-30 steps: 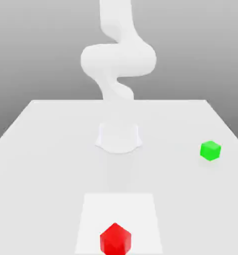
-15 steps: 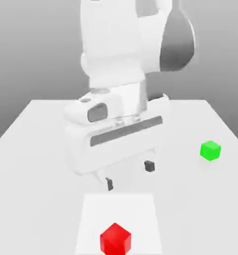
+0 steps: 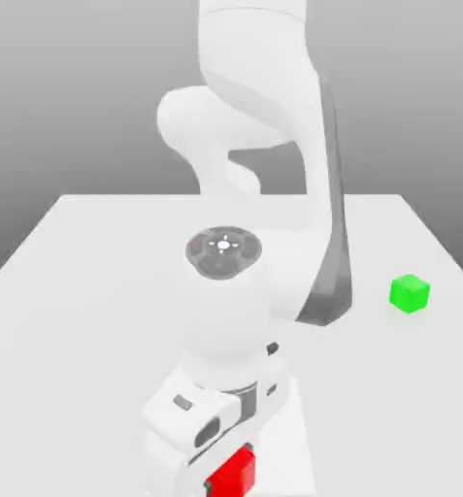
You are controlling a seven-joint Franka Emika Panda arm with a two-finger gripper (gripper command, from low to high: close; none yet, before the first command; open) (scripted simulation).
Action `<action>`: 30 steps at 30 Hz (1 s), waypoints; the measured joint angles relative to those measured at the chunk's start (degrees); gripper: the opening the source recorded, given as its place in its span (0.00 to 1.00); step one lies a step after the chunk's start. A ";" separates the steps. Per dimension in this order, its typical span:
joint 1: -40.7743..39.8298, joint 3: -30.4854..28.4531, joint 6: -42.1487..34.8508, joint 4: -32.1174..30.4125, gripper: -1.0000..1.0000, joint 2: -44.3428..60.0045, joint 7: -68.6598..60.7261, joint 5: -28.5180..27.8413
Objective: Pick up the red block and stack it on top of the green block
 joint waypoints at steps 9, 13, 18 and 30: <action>4.13 -1.02 -7.61 -2.95 0.00 -10.44 5.38 -4.28; 10.91 5.09 -8.07 -7.37 0.00 -14.77 11.59 -3.14; 24.86 14.49 -8.25 -13.82 0.00 -21.34 21.39 -1.46; 44.94 32.03 -4.75 -26.90 0.00 -32.78 44.37 -2.90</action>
